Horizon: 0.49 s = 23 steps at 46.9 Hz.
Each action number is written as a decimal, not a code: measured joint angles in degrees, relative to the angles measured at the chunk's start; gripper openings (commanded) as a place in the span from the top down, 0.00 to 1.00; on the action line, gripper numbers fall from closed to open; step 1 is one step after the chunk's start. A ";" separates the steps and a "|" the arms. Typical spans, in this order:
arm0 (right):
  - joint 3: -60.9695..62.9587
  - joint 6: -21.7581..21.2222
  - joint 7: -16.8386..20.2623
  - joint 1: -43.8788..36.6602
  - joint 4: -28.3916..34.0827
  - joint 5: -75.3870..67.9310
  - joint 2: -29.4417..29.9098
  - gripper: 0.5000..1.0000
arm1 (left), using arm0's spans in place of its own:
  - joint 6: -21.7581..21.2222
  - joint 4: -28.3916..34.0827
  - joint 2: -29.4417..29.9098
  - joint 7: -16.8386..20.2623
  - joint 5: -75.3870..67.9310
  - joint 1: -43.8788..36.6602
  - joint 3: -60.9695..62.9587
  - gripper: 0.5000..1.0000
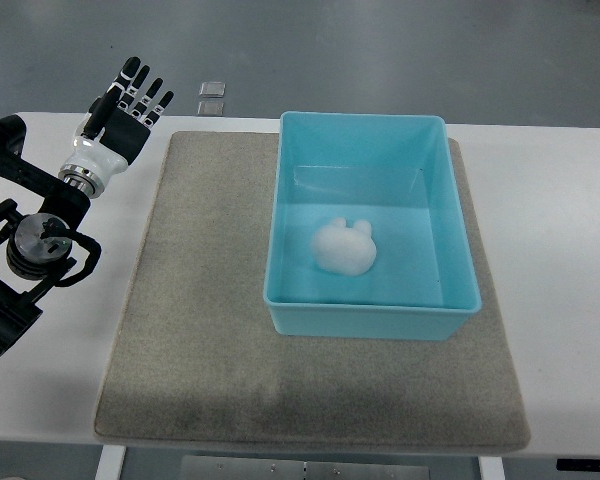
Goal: Place white toy into blue box with left hand
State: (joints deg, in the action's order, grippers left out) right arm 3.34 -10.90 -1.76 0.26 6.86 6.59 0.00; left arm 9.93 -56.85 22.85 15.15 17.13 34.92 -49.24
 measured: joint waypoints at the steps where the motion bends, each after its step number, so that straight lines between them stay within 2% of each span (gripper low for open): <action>1: 0.00 0.00 0.00 0.00 0.00 0.00 0.00 0.13 | 0.10 0.00 -0.06 0.01 0.00 -0.17 -0.04 0.01; 23: 0.17 -0.07 0.00 -0.07 0.08 -0.06 0.00 0.13 | -0.11 -0.02 -1.22 0.22 0.01 -0.39 -0.77 0.01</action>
State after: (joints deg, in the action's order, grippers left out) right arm 3.51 -10.96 -1.76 0.20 6.93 6.53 0.00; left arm 9.81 -56.87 21.62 15.37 17.14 34.54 -50.01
